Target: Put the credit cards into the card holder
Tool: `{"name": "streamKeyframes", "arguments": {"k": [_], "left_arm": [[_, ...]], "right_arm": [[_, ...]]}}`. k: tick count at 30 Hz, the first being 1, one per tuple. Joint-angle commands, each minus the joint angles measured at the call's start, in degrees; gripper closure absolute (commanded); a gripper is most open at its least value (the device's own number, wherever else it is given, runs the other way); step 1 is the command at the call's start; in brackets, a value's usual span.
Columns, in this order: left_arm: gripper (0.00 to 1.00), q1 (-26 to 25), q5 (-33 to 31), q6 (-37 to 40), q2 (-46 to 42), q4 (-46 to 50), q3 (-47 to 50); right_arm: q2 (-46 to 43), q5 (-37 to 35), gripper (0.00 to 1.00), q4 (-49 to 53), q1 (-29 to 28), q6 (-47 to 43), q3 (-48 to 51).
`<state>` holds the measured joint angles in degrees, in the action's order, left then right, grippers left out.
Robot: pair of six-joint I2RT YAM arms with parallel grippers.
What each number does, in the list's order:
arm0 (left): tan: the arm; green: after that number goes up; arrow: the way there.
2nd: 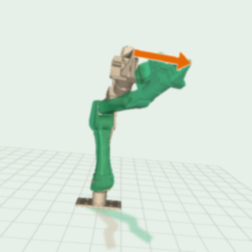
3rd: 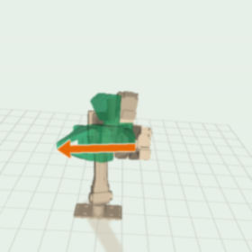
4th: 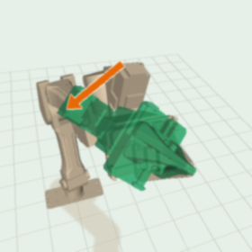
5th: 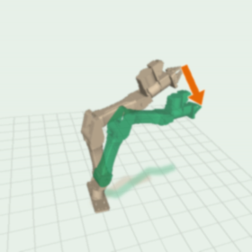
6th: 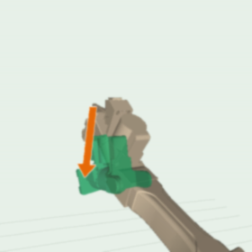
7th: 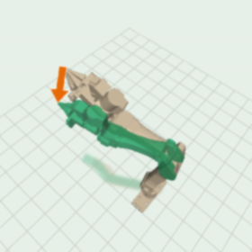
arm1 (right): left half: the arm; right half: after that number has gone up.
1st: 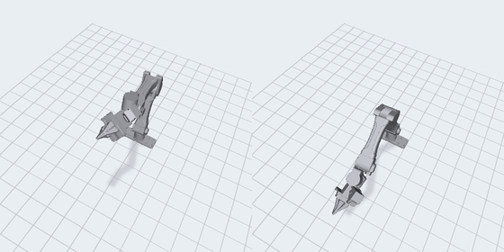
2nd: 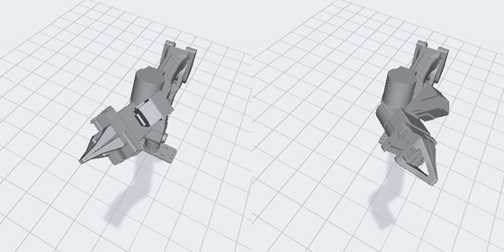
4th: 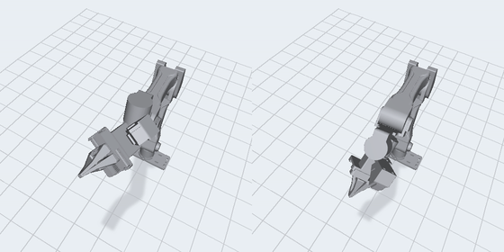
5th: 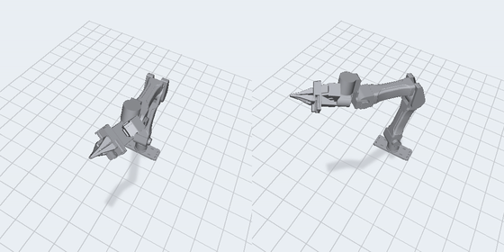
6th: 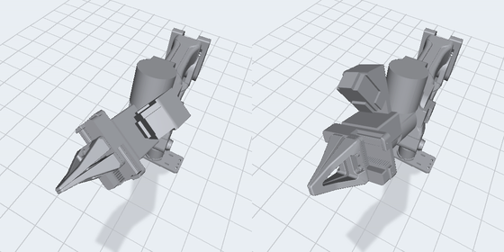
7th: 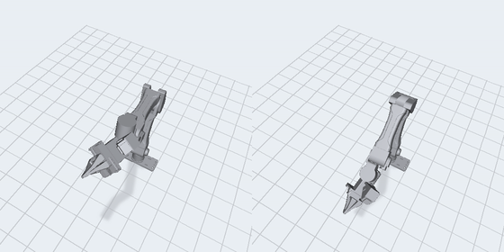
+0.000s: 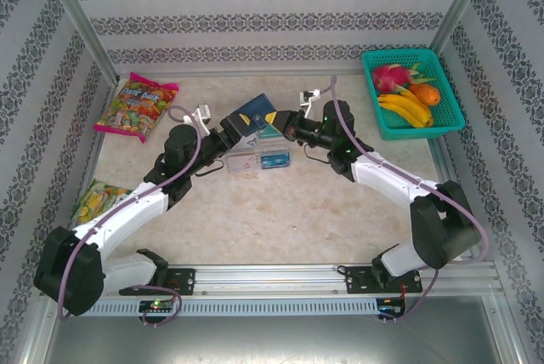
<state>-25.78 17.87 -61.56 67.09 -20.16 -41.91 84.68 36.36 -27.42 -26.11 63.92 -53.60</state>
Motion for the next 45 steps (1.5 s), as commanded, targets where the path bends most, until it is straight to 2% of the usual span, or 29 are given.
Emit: {"name": "streamKeyframes", "arguments": {"k": [1, 3, 8, 15, 18, 23, 26, 27, 28, 30, 33, 37, 42, 45], "left_arm": [[0.1, 1.2, 5.1, 6.4, -2.9, 10.9, -4.3], [0.1, 3.3, 10.4, 8.5, -1.9, 14.0, -6.3], [0.15, 5.0, 30.8, 18.0, 8.7, 21.6, -16.9], [0.22, 4.7, 36.5, 33.6, 12.8, 40.1, -26.4], [0.39, 4.7, 38.2, 35.4, 13.7, 41.7, -26.9], [0.63, 4.7, 37.2, 34.6, 13.1, 39.8, -26.1], [0.86, 4.7, 37.0, 32.8, 12.8, 36.6, -24.7], [0.98, 4.7, 36.6, 32.5, 12.7, 35.9, -24.4], [1.0, 4.7, 36.2, 32.4, 12.6, 35.6, -24.3], [1.0, 4.7, 35.3, 32.1, 12.6, 35.5, -24.3], [1.0, 4.7, 30.9, 32.6, 12.9, 38.8, -25.4], [1.0, 4.7, 28.3, 34.5, 15.0, 44.2, -27.7], [1.0, 4.6, 29.1, 36.3, 17.7, 49.5, -30.4], [1.0, 4.2, 31.7, 36.6, 18.8, 50.8, -31.7]], "right_arm": [[-2.2, 12.0, 0.99, 3.4, 4.8, -5.1, -3.3], [-2.2, 17.8, 0.99, 5.9, 7.0, -6.6, -3.9], [-0.5, 28.8, 0.99, 14.3, 7.6, -12.8, -7.0], [-1.0, 31.1, 0.99, 22.9, 7.1, -19.3, -9.0], [-0.7, 31.5, 0.99, 28.3, 6.4, -23.4, -11.3], [-1.0, 31.6, 0.99, 29.1, 6.5, -24.0, -11.2], [-1.1, 30.9, 0.98, 29.4, 6.2, -24.3, -11.0], [-1.1, 30.2, 0.97, 29.7, 6.2, -24.6, -11.0], [-1.2, 29.5, 0.93, 30.3, 6.2, -24.9, -11.0], [-1.6, 25.1, 0.67, 33.8, 6.8, -27.2, -11.3], [-3.8, 13.7, 0.55, 44.9, 6.2, -35.9, -13.6], [-6.4, 0.0, 0.53, 53.1, 2.5, -44.4, -15.9], [-6.6, -10.0, 0.54, 56.5, -3.8, -52.3, -17.8], [-4.9, -12.3, 0.54, 57.5, -6.6, -55.6, -19.3]]}}
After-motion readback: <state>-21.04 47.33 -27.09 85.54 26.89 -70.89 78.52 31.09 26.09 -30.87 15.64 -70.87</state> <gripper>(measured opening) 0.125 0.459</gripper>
